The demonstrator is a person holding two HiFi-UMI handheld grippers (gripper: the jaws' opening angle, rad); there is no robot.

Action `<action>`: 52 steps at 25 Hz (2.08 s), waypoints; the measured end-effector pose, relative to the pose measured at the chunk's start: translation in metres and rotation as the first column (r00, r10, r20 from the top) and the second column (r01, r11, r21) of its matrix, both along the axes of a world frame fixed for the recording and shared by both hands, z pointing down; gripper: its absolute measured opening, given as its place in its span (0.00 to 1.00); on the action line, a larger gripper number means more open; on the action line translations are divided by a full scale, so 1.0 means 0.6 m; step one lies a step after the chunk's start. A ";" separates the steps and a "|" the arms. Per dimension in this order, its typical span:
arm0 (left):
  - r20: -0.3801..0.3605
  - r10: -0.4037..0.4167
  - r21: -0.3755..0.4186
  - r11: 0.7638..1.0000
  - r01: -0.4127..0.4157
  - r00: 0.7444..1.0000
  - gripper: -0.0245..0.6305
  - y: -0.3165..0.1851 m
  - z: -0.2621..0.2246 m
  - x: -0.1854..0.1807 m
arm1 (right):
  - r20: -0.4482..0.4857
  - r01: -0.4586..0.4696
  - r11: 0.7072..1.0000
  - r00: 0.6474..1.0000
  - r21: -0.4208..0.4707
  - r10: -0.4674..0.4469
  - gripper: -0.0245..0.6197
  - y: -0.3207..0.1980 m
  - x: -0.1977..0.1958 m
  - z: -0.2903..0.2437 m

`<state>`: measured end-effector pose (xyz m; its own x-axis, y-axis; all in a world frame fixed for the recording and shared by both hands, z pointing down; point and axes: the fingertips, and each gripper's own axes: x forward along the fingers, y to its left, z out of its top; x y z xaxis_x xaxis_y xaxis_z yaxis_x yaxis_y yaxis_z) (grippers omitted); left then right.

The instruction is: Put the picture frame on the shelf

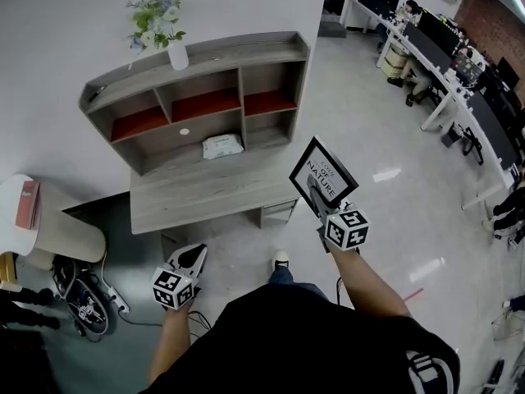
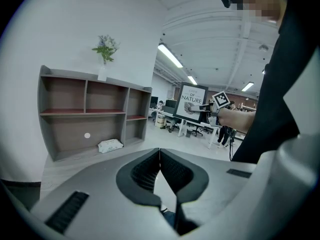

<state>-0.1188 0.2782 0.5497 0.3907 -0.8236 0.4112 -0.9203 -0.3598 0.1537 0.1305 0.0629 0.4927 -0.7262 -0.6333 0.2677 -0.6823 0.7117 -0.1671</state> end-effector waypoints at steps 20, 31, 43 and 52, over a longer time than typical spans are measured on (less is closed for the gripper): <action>-0.001 -0.035 -0.007 0.999 0.035 0.999 0.07 -0.147 0.003 0.015 | -0.008 0.026 0.999 1.000 -0.038 -0.027 0.07 -0.156 -0.002 0.033; -0.003 -0.029 -0.012 1.000 0.029 1.000 0.07 -0.221 0.011 0.009 | -0.011 0.042 0.997 0.999 -0.057 -0.043 0.07 -0.225 -0.028 0.054; -0.007 -0.033 0.002 0.999 0.033 0.999 0.07 -0.294 0.005 -0.014 | -0.034 0.057 0.997 0.998 -0.059 -0.059 0.07 -0.286 -0.051 0.053; 0.002 -0.047 0.020 0.999 0.047 0.999 0.07 -0.339 -0.008 -0.019 | -0.031 0.066 0.996 0.997 -0.060 -0.068 0.07 -0.329 -0.058 0.053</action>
<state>-0.1302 0.0747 0.5448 0.3503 -0.8491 0.3955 -0.9366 -0.3189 0.1450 0.0955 -0.1343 0.5247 -0.7567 -0.5657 0.3277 -0.6391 0.7457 -0.1886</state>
